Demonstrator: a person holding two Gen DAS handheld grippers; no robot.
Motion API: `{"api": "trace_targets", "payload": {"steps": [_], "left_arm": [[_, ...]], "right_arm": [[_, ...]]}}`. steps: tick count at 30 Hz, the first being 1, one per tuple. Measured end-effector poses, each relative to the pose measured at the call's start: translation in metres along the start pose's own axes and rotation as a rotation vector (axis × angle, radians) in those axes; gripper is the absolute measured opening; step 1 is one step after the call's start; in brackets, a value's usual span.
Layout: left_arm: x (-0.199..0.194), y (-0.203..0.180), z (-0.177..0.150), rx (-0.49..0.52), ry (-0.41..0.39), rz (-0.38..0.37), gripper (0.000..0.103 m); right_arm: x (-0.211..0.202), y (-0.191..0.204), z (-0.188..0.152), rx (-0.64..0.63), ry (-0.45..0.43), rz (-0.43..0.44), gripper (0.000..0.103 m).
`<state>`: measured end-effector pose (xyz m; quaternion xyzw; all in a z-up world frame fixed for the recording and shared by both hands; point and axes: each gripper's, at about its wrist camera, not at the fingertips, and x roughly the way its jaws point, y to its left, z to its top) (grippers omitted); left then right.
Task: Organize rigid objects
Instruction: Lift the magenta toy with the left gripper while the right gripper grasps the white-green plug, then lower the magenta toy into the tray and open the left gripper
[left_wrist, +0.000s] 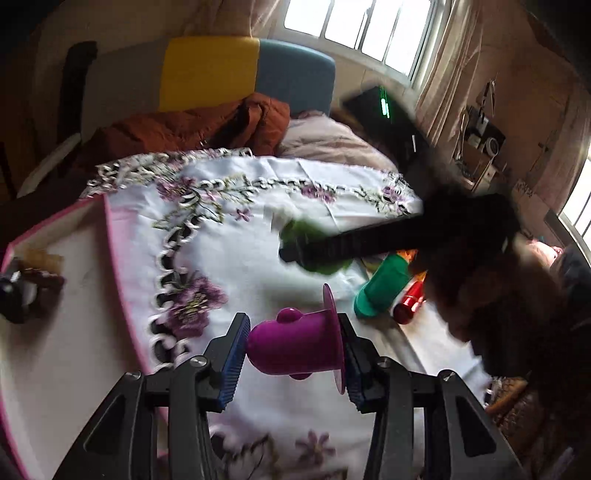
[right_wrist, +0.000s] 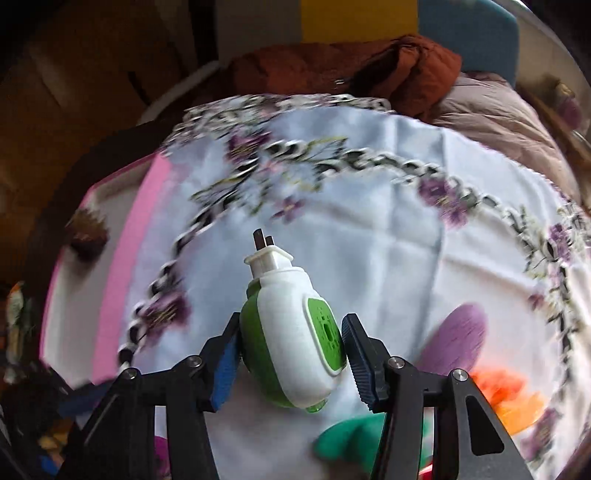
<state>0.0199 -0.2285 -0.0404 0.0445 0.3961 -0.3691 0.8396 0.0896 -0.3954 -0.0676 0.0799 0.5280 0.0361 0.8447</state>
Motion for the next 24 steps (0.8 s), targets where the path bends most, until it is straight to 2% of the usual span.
{"api": "trace_targets", "payload": {"steps": [4, 10, 18, 24], "left_arm": [[-0.027, 0.014, -0.003, -0.037, -0.039, 0.033, 0.047], [-0.059, 0.032, -0.009, -0.086, -0.083, 0.085, 0.047], [-0.078, 0.054, -0.024, -0.153, -0.073, 0.139, 0.047], [-0.097, 0.089, -0.032, -0.247, -0.087, 0.202, 0.047]], "right_arm": [[0.015, 0.017, -0.022, -0.04, 0.029, 0.036, 0.054], [0.016, 0.003, -0.025, 0.022, -0.014, 0.11, 0.054], [0.017, 0.01, -0.025, -0.019, -0.024, 0.082, 0.054], [0.014, 0.014, -0.027, -0.042, -0.03, 0.058, 0.053]]}}
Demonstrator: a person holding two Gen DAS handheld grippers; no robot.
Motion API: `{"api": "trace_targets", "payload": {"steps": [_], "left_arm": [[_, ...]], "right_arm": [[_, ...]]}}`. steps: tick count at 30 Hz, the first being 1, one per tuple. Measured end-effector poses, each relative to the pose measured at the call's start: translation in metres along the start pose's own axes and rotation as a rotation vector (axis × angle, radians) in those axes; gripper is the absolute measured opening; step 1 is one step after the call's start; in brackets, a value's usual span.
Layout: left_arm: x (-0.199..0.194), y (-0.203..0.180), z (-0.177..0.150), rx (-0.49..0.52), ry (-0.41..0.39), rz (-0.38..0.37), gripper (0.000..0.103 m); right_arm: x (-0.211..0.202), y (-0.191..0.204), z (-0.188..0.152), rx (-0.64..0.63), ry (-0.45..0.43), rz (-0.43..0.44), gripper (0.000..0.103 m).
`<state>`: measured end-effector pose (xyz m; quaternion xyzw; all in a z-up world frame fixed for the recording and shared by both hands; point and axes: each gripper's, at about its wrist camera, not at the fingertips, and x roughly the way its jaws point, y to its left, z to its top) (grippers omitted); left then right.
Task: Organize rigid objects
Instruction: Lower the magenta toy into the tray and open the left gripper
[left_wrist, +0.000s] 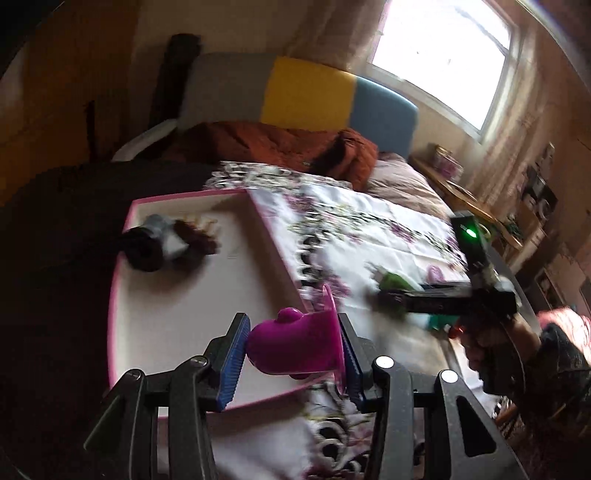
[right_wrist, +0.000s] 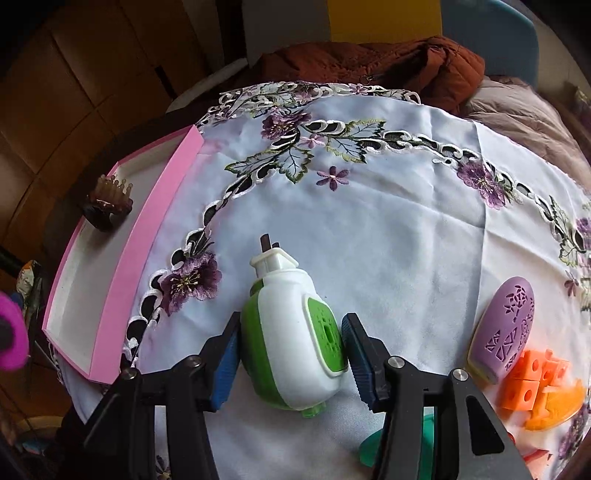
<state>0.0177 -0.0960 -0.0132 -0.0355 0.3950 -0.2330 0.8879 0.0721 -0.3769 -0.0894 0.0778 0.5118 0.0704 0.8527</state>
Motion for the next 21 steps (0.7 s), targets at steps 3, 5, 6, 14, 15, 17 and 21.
{"api": "trace_targets", "payload": {"steps": [3, 5, 6, 14, 15, 17, 21], "left_arm": [[-0.001, 0.026, 0.002, -0.062, -0.003, 0.045, 0.047], [-0.001, 0.043, 0.004, -0.107, 0.002, 0.064, 0.047], [0.0, 0.053, 0.005, -0.128, 0.005, 0.079, 0.047], [0.028, 0.088, 0.016, -0.169, 0.079, 0.118, 0.047], [0.033, 0.092, 0.018, -0.173, 0.088, 0.126, 0.047], [0.046, 0.096, 0.024, -0.167, 0.101, 0.131, 0.047], [0.069, 0.101, 0.035, -0.124, 0.109, 0.209, 0.047]], "right_arm": [[0.0, 0.004, -0.001, -0.025, -0.005, -0.016, 0.053], [0.0, 0.005, -0.001, -0.031, -0.007, -0.02, 0.053], [0.0, 0.005, -0.001, -0.032, -0.008, -0.02, 0.053], [0.0, 0.009, -0.002, -0.058, -0.013, -0.037, 0.053], [0.0, 0.009, -0.002, -0.057, -0.014, -0.037, 0.053], [0.0, 0.009, -0.002, -0.06, -0.014, -0.04, 0.053], [0.0, 0.009, -0.002, -0.061, -0.014, -0.04, 0.053]]}}
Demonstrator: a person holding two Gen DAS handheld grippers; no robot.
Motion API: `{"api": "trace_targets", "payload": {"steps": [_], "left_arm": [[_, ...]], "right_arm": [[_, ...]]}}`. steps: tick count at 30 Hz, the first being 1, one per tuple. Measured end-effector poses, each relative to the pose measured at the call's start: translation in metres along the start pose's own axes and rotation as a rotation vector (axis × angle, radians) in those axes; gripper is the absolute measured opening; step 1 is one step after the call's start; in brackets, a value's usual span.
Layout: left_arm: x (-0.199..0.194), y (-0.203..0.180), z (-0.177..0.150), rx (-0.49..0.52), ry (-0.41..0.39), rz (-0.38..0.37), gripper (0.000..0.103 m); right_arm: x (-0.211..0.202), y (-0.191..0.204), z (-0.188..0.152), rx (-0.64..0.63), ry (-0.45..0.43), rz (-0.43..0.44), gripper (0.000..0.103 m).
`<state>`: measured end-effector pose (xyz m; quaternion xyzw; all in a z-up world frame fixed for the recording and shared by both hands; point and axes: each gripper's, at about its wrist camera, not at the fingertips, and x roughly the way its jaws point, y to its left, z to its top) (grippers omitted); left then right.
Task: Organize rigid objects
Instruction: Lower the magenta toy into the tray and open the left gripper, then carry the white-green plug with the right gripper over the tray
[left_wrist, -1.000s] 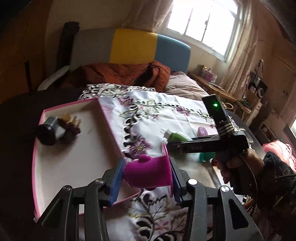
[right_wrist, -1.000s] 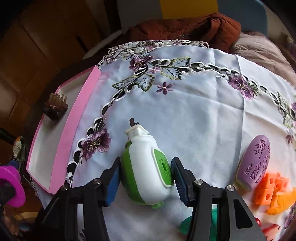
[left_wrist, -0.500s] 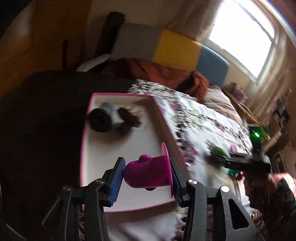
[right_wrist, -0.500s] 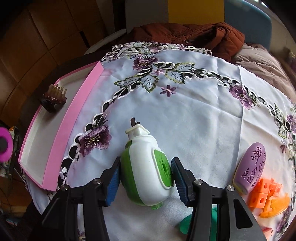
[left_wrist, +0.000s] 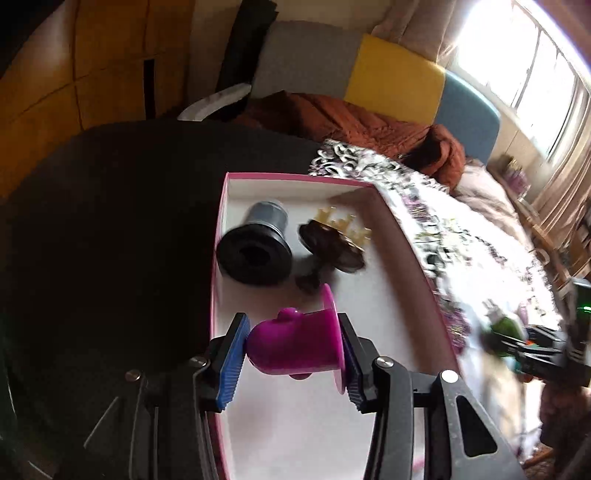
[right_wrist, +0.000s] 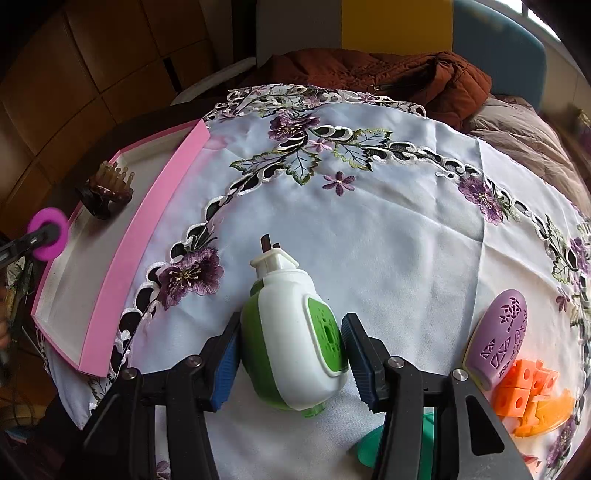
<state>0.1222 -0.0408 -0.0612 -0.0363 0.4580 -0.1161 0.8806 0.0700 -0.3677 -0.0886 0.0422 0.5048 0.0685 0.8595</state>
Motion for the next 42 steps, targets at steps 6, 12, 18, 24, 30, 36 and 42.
{"api": "trace_targets", "payload": {"steps": [6, 12, 18, 24, 30, 36, 42], "left_arm": [[0.021, 0.005, 0.015, 0.03, 0.002, 0.085, 0.05], [0.0, 0.006, 0.005, 0.019, -0.05, 0.105, 0.054], [-0.035, 0.008, -0.018, -0.016, -0.103, 0.118, 0.054], [-0.054, 0.002, -0.04, -0.039, -0.094, 0.091, 0.054], [-0.065, -0.004, -0.051, -0.031, -0.095, 0.063, 0.054], [-0.072, -0.006, -0.056, -0.024, -0.102, 0.037, 0.054], [-0.076, -0.006, -0.063, -0.012, -0.108, 0.024, 0.054]], "right_arm": [[0.0, 0.0, 0.0, -0.005, -0.001, -0.002, 0.053], [0.001, 0.002, 0.0, -0.016, -0.001, -0.009, 0.054], [0.002, 0.005, -0.001, -0.035, -0.004, -0.029, 0.053], [0.004, 0.008, -0.002, -0.042, -0.002, -0.079, 0.053], [0.006, 0.014, -0.002, -0.019, -0.009, -0.152, 0.052], [0.006, 0.024, -0.004, 0.001, -0.028, -0.235, 0.052], [0.005, 0.027, -0.003, 0.032, -0.027, -0.27, 0.051]]}}
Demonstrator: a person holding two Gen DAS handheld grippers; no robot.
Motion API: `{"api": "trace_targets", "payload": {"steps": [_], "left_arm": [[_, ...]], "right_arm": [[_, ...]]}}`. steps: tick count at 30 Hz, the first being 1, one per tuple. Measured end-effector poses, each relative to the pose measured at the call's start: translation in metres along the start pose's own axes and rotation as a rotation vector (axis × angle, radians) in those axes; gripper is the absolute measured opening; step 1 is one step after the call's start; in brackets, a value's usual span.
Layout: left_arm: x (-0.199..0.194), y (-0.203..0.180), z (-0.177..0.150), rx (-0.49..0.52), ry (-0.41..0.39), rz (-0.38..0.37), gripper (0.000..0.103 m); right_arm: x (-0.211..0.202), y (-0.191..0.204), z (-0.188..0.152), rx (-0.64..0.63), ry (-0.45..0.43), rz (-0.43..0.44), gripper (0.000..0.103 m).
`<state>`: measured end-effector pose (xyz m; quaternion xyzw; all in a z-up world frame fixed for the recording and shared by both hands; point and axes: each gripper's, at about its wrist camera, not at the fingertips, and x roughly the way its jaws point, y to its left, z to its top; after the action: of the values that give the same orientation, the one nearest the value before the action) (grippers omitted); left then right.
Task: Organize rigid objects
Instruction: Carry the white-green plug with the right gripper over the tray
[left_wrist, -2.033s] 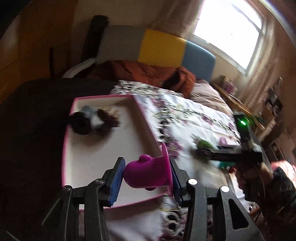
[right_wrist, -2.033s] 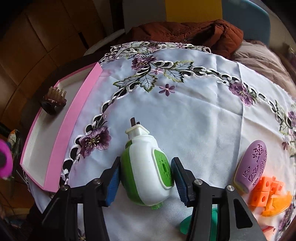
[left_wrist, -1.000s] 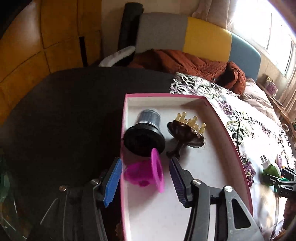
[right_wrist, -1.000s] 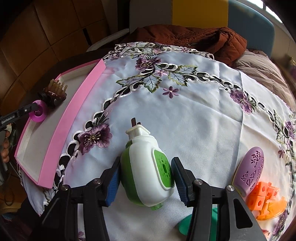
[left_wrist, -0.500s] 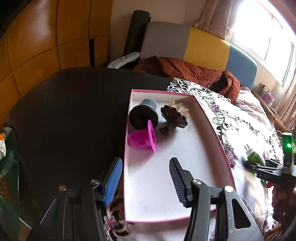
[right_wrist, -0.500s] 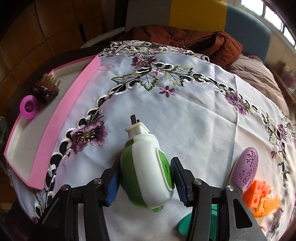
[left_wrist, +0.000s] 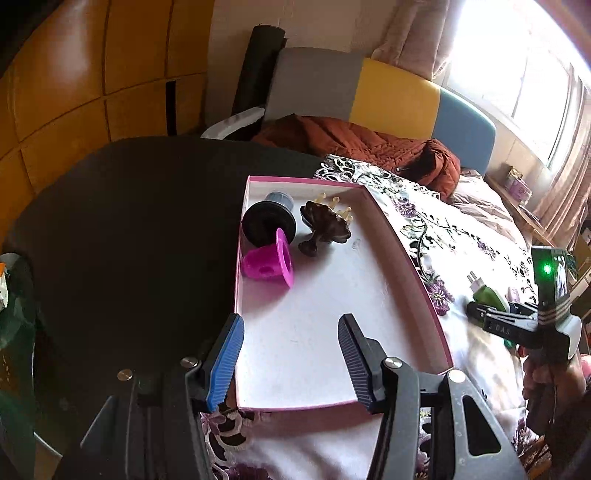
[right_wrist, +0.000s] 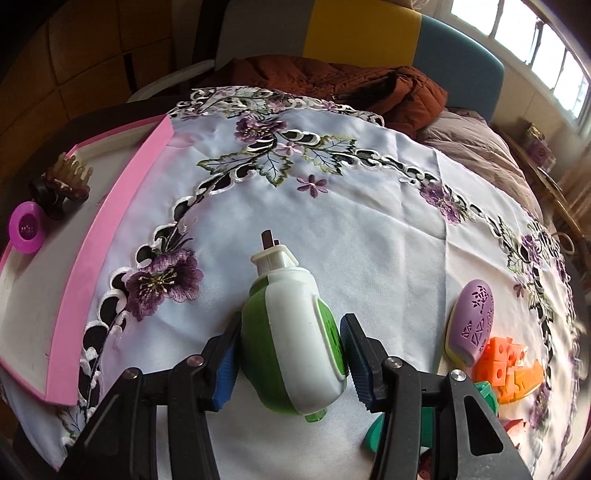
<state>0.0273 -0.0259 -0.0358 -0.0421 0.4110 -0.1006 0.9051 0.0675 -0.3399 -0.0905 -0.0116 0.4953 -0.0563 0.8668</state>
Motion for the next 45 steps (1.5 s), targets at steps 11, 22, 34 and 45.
{"api": "trace_targets", "payload": {"steps": [11, 22, 34, 45], "left_arm": [[-0.002, 0.013, 0.0, -0.027, -0.006, -0.015, 0.054], [-0.004, 0.022, -0.002, -0.046, -0.011, -0.017, 0.054], [-0.008, 0.035, -0.006, -0.077, -0.019, 0.016, 0.054], [-0.006, 0.038, -0.01, -0.074, -0.006, 0.029, 0.054]], "right_arm": [[-0.009, 0.01, 0.007, 0.01, 0.026, 0.002, 0.042], [-0.038, 0.015, 0.017, 0.041, -0.043, 0.063, 0.042], [-0.071, 0.12, 0.043, -0.094, -0.118, 0.312, 0.041], [-0.012, 0.199, 0.07, -0.142, -0.028, 0.284, 0.042]]}}
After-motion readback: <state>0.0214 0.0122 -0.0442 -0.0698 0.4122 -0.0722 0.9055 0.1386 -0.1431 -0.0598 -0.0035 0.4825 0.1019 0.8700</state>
